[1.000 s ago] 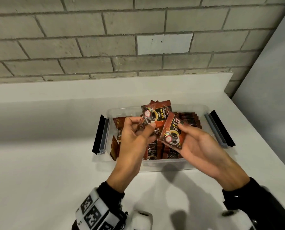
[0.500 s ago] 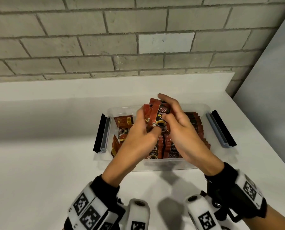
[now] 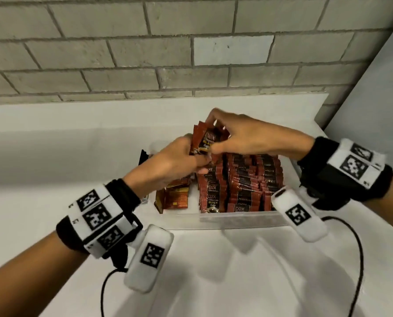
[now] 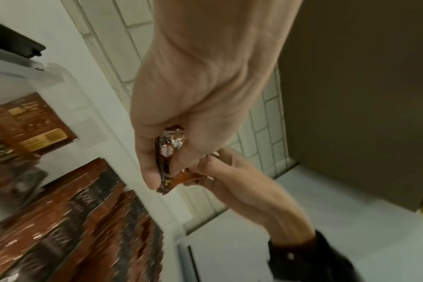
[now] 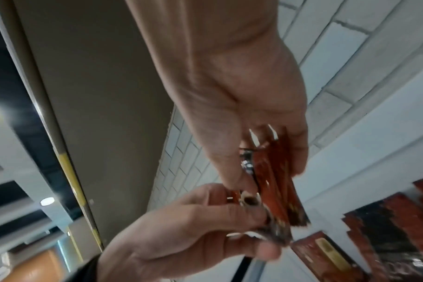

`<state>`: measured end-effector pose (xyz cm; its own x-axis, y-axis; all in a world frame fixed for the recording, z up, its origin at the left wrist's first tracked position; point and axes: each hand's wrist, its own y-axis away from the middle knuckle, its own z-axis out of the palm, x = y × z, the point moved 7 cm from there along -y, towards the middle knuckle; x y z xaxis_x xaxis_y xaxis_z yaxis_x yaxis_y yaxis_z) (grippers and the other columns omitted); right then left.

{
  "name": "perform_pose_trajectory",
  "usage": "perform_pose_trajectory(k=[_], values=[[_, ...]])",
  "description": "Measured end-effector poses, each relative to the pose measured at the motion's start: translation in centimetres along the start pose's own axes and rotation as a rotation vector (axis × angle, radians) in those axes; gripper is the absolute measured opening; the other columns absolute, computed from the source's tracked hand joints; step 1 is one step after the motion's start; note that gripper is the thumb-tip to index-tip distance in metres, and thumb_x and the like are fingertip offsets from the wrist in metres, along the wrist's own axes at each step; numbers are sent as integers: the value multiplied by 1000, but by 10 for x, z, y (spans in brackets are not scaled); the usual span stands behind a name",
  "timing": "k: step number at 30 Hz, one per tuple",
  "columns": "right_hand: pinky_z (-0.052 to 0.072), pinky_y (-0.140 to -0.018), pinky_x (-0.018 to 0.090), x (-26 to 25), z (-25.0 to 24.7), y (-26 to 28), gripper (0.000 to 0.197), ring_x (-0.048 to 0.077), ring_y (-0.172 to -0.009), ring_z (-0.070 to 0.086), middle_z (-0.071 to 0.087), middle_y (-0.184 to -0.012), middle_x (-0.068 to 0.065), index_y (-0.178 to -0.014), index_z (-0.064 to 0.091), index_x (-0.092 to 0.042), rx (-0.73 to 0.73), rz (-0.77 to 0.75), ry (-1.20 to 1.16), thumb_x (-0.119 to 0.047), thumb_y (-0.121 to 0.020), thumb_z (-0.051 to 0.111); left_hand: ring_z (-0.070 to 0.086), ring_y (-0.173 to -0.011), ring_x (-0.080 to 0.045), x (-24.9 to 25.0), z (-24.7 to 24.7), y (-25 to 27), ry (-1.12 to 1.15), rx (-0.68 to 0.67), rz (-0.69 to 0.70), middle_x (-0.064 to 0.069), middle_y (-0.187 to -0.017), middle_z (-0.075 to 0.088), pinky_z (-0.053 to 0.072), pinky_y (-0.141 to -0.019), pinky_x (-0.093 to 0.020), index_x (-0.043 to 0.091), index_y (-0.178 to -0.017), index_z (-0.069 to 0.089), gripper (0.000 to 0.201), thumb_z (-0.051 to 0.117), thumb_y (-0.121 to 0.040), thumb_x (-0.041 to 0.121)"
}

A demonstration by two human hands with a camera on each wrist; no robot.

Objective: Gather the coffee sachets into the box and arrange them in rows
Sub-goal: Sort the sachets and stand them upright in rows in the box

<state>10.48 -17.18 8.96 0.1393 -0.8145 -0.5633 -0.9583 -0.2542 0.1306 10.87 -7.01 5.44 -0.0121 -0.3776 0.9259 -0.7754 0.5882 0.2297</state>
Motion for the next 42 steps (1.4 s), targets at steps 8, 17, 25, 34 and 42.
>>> perform_pose_trajectory(k=[8, 17, 25, 34, 42], values=[[43, -74, 23, 37, 93, -18, 38, 14, -88, 61, 66, -98, -4, -111, 62, -15, -594, 99, 255, -28, -77, 75, 49, -70, -12, -68, 23, -3, -556, -434, -331, 3, -76, 54, 39, -63, -15, 10, -82, 61, 17, 53, -94, 20], [33, -47, 21, 42, 125, -19, 24, 22, -82, 49, 37, -77, -3, -84, 52, -9, -573, -2, 518, -24, -83, 71, 38, -64, -12, -81, 12, -11, -791, -625, -387, 3, -69, 41, 32, -59, -14, 16, -83, 53, 18, 43, -89, 2], [33, -38, 17, 39, 117, -24, 68, 12, -63, 47, 48, -101, 10, -132, 38, -1, -430, -11, 446, -15, -78, 76, 19, -143, -16, -77, 33, 2, -829, -906, -373, 3, -155, 25, 23, -110, -25, 34, -143, 38, 69, 41, -88, -6], [37, -70, 21, 39, 67, -20, 62, 15, -98, 42, 44, -111, -1, -124, 46, -12, -265, 2, 436, -38, -75, 75, 3, -147, -18, -86, 42, 0, -972, -880, -377, 3, -160, 8, 12, -118, -35, 34, -151, 14, 71, 39, -94, 0], [36, -51, 24, 93, 76, 19, 25, 13, -65, 48, 51, -81, -4, -90, 50, -17, -457, 116, 492, -26, -81, 72, 3, -147, -18, -85, 41, 0, -1014, -870, -370, 3, -160, 9, 10, -117, -35, 33, -151, 14, 71, 32, -94, -4]])
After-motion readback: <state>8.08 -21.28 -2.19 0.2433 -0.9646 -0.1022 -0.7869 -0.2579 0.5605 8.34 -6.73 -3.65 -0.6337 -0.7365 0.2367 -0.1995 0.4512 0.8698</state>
